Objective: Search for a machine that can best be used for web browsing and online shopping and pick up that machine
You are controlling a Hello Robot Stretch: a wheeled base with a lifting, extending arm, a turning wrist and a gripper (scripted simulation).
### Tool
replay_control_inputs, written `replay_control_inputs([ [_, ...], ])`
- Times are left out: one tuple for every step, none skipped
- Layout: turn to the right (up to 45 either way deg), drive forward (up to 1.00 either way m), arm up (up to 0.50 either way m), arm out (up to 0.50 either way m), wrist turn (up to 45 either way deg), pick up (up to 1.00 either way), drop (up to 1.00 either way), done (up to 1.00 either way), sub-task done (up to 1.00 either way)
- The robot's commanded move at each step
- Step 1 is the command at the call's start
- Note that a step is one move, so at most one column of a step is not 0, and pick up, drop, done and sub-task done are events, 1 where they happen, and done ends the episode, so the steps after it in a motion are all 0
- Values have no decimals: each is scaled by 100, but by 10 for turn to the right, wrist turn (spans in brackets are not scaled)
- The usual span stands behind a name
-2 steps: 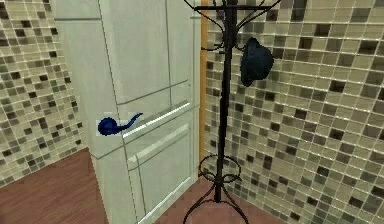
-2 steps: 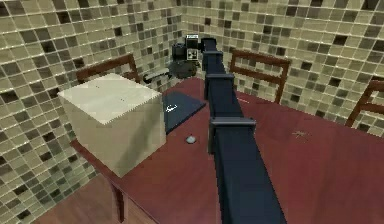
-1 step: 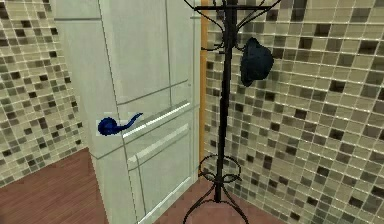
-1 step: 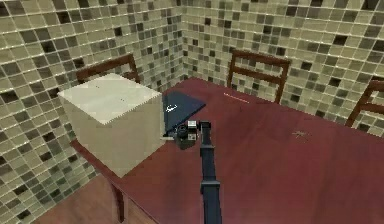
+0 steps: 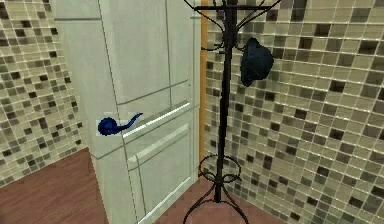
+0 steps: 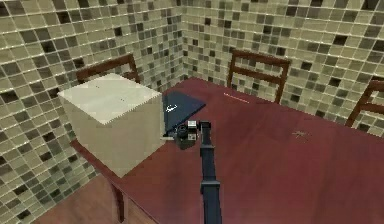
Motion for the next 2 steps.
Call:
replay_control_inputs([
  [0, 0, 10, 0, 0, 0, 0, 0, 0],
  [0, 0, 0, 0, 0, 0, 0, 100, 0],
])
